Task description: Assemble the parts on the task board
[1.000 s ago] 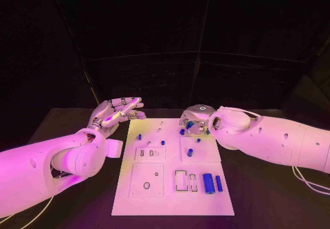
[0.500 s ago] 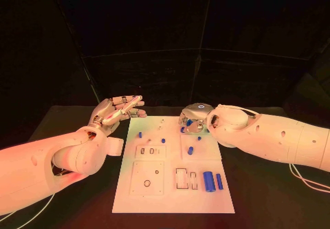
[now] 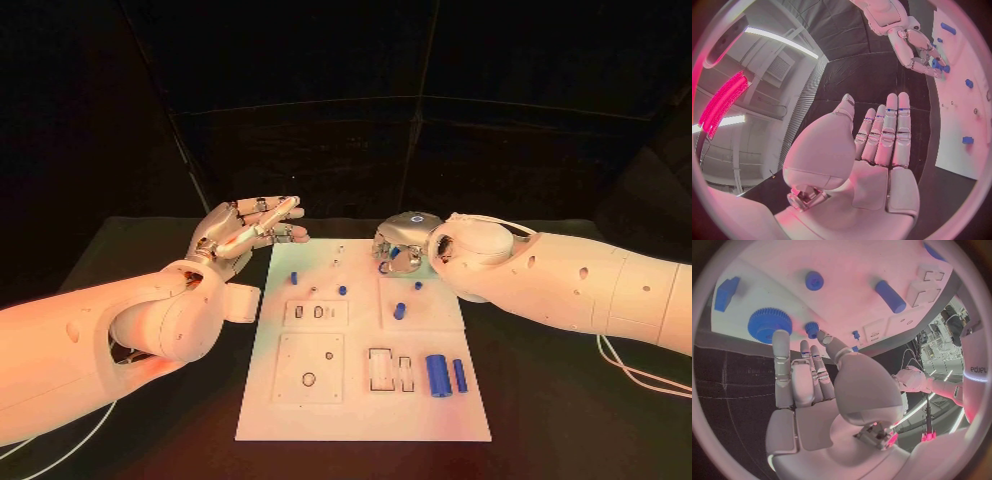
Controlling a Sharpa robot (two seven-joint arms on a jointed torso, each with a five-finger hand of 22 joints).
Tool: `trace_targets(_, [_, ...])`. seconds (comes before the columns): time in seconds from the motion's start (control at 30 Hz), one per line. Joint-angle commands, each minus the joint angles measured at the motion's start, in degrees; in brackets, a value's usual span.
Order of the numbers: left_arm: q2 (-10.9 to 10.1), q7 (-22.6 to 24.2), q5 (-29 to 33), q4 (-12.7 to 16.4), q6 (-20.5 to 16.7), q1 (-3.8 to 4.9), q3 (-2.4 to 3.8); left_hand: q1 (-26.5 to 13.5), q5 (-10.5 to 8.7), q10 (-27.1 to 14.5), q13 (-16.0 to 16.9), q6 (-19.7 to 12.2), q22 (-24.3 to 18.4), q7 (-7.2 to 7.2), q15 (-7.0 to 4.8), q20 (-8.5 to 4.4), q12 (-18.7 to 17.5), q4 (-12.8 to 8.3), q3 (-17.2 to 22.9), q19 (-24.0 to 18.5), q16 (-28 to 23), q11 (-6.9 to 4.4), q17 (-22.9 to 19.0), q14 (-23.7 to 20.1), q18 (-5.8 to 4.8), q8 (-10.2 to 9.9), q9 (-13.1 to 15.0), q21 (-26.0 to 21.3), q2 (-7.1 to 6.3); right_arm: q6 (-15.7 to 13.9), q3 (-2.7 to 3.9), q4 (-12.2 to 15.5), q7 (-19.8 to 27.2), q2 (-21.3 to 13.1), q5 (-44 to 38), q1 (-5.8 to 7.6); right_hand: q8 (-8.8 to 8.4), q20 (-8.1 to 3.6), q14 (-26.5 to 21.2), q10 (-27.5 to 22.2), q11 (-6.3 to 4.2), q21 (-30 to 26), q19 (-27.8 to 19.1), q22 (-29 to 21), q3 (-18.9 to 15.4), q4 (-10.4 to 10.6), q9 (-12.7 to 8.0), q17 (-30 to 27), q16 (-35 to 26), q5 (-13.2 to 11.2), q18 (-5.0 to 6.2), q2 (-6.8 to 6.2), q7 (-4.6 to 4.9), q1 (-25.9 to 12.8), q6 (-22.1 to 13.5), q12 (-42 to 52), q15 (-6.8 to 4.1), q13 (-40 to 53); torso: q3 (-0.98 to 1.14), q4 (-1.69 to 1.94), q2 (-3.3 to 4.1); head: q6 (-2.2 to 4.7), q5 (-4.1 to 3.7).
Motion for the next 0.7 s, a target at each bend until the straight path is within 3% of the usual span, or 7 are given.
trace_targets(0.03, [0.1, 0.1, -0.4, 0.0, 1.0, 0.09, 0.05, 0.4, 0.30, 0.1, -0.1, 0.3, 0.1, 0.80, -0.08, -0.19, -0.2, -0.4, 0.1, 0.4, -0.3, 0.28, 0.1, 0.5, 0.22, -0.3, -0.1, 0.2, -0.03, 1.1, 0.02, -0.4, 0.1, 0.3, 0.1, 0.11, 0.28, 0.09, 2.7, 0.4, -0.13, 0.4, 0.3, 0.1, 0.4, -0.1, 0.1, -0.1, 0.2, -0.2, -0.17, 0.13, -0.11, -0.3, 0.4, -0.1, 0.17, -0.1, 0.00, 0.04, 0.00, -0.25, 0.09])
trace_targets(0.7, [0.3, 0.0, -0.4, -0.4, 1.3, 0.09, 0.05, 0.4, 0.30, 0.1, -0.1, 0.3, 0.1, 0.84, -0.07, -0.19, -0.3, -0.4, 0.0, 0.4, -0.3, 0.31, 0.1, 0.5, 0.21, -0.4, -0.1, 0.2, 0.01, 3.5, 0.00, -1.3, -0.1, 0.5, 0.1, 0.03, 0.23, 0.14, 2.6, 0.9, -0.10, 0.8, 0.4, 0.5, 1.1, 0.1, 0.0, 0.1, 0.4, -0.2, -0.23, 0.05, 0.05, -0.5, 0.7, 0.0, 0.21, -0.1, 0.02, -0.01, -0.01, -0.70, 0.29])
